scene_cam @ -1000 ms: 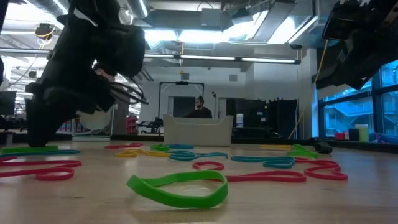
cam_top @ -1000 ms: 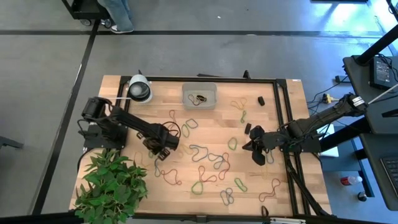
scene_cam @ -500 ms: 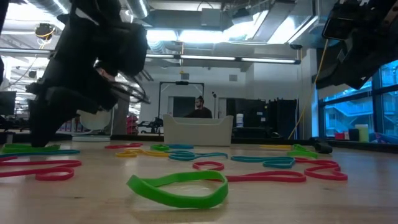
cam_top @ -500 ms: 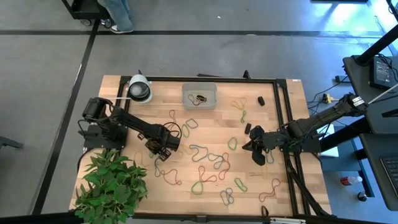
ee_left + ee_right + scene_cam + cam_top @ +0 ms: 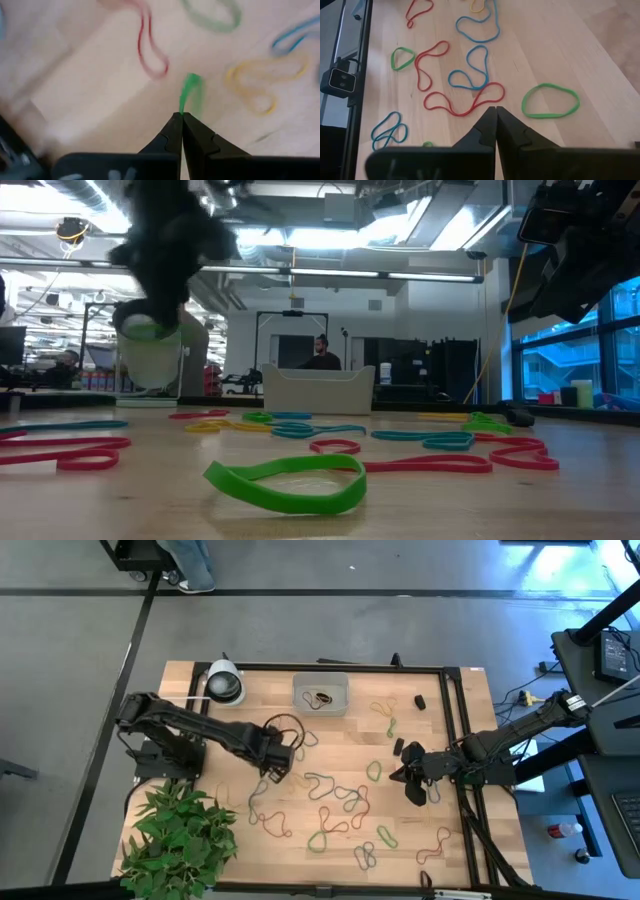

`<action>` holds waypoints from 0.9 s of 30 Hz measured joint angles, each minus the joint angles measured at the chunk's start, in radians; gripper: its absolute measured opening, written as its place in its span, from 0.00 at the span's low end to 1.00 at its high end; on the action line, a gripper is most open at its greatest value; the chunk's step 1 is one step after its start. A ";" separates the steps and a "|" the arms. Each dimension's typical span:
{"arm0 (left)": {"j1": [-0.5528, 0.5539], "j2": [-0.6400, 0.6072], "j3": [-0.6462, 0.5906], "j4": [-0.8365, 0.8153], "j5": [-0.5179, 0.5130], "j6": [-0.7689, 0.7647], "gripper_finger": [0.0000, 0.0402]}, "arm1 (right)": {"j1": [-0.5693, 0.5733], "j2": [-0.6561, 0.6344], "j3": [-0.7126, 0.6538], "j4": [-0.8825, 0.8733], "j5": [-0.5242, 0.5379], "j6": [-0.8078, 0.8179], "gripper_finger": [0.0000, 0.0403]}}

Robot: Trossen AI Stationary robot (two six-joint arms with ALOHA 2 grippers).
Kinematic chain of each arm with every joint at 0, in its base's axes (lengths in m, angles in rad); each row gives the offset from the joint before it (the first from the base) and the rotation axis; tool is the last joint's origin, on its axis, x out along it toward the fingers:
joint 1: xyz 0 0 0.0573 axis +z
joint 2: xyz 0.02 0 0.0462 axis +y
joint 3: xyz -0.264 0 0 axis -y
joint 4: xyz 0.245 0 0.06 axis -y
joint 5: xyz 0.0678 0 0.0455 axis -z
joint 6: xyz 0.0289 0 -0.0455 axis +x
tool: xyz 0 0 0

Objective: Pick and place rubber bands into bin
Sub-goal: Put the green rubber band into the white bin

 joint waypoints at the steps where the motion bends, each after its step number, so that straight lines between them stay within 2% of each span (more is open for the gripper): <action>1: 0.010 0.000 0.023 -0.001 -0.019 0.024 0.00 | 0.000 0.000 0.000 0.000 0.000 0.001 0.02; 8: 0.143 0.000 0.171 0.030 -0.105 0.242 0.00 | 0.000 0.000 0.000 0.000 0.002 0.001 0.02; 14: 0.297 0.043 0.277 0.164 -0.106 0.528 0.00 | 0.000 0.000 0.000 0.000 0.003 0.001 0.02; 19: 0.408 0.155 0.395 0.258 -0.081 0.784 0.00 | -0.001 0.001 0.001 0.001 0.003 0.001 0.02; 27: 0.541 0.394 0.553 0.279 -0.023 1.048 0.01 | -0.002 0.001 0.001 0.008 0.045 0.057 0.02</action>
